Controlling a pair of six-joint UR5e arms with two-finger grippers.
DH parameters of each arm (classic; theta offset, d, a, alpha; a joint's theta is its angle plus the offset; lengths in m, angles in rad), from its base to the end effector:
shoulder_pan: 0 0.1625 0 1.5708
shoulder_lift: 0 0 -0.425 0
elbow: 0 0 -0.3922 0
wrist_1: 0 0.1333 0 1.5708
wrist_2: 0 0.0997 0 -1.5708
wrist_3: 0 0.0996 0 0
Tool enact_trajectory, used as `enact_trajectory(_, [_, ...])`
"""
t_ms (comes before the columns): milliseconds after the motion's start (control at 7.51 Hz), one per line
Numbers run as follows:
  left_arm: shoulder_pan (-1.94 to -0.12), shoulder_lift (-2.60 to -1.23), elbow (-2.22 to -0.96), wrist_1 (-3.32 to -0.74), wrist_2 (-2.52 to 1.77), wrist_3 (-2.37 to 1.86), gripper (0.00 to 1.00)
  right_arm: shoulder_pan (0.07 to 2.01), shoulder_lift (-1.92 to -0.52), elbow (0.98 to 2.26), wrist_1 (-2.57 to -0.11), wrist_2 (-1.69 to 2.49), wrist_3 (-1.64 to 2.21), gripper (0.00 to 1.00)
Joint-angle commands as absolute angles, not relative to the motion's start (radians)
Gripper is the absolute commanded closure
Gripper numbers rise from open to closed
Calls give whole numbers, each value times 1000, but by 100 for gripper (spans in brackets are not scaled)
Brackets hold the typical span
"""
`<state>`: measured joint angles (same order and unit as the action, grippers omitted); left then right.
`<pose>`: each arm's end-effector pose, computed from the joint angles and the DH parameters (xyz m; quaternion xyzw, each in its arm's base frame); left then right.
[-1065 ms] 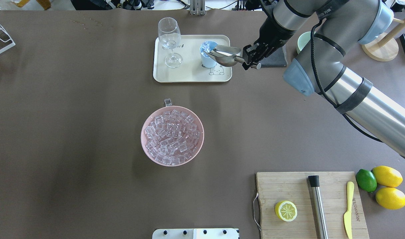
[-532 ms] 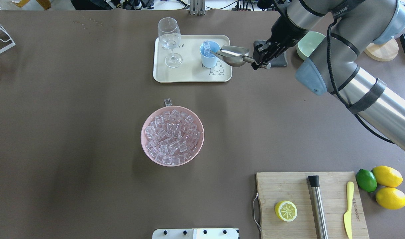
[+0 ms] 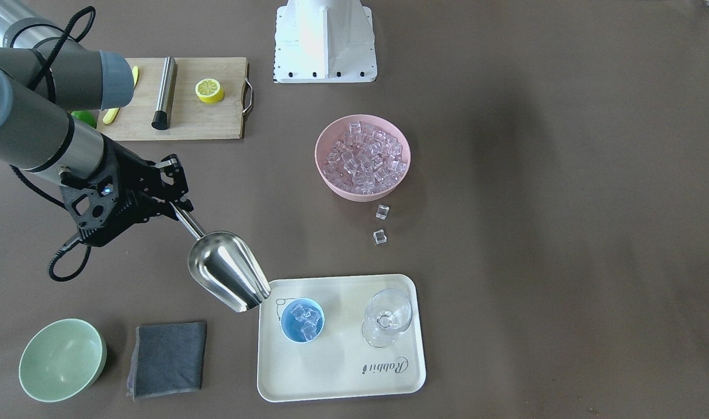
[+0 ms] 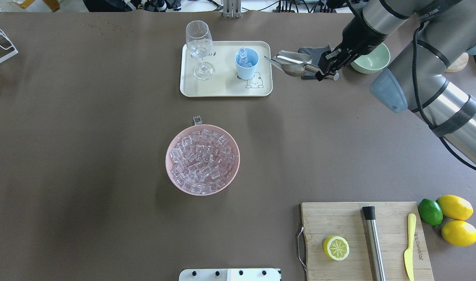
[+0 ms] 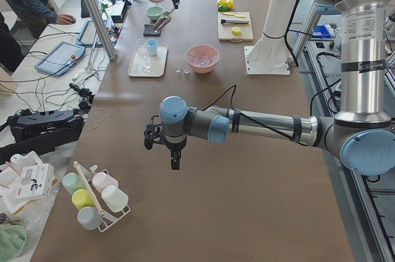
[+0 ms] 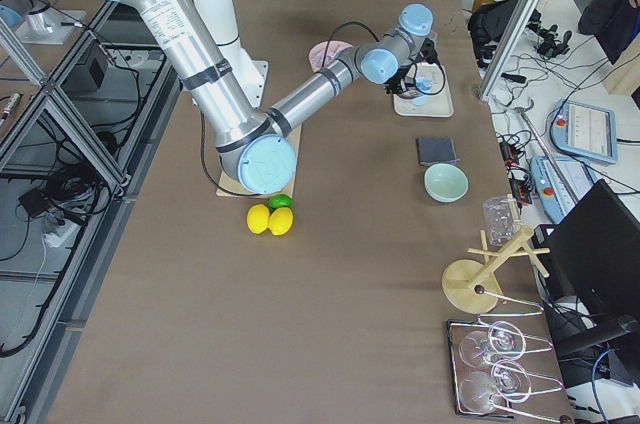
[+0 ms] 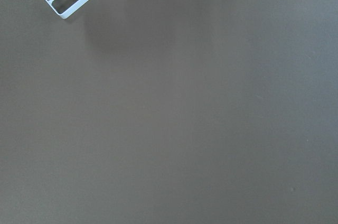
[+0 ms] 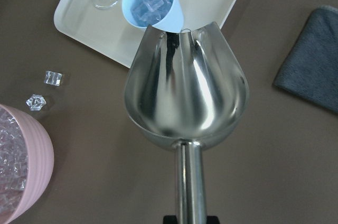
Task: Put ice in cup with scoop
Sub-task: 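Lift the emptied scoop away from the light-blue cup with the right gripper, then carry the metal scoop with the right gripper toward the cutting board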
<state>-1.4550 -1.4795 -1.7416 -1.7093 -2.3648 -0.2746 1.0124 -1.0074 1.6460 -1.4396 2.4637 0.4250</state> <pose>-0.0082 -0.4687 0.6012 0.0239 0.3965 -0.0308 0.9172 -0.3008 -0.5867 0.2635 0.1096 -0.5127 -0.2175 0.8233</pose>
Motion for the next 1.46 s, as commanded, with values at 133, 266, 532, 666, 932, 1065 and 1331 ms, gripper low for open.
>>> enact_trajectory(133, [-1457,-1476,-1732,-1709,-2385,-267,2,1037,-1121,1886,-1662,2334,466,100])
enact_trajectory(266, [-1462,-1471,-1724,-1707,-2384,-267,2,1013,-1124,1923,-1692,2294,554,100])
enact_trajectory(532, [-1466,-1468,-1718,-1707,-2384,-267,2,916,-1181,2037,-1686,2168,813,100])
enact_trajectory(666, [-1466,-1467,-1721,-1707,-2384,-268,2,849,-1251,2098,-1677,2051,915,100])
enact_trajectory(932, [-1467,-1453,-1723,-1707,-2388,-268,2,809,-1365,2161,-1593,1965,1012,100])
enact_trajectory(1065, [-1460,-1457,-1721,-1709,-2399,-268,2,767,-1409,2175,-1563,1885,1014,100])
enact_trajectory(1331, [-1460,-1457,-1706,-1707,-2405,-268,2,674,-1486,2177,-1456,1751,1057,100])
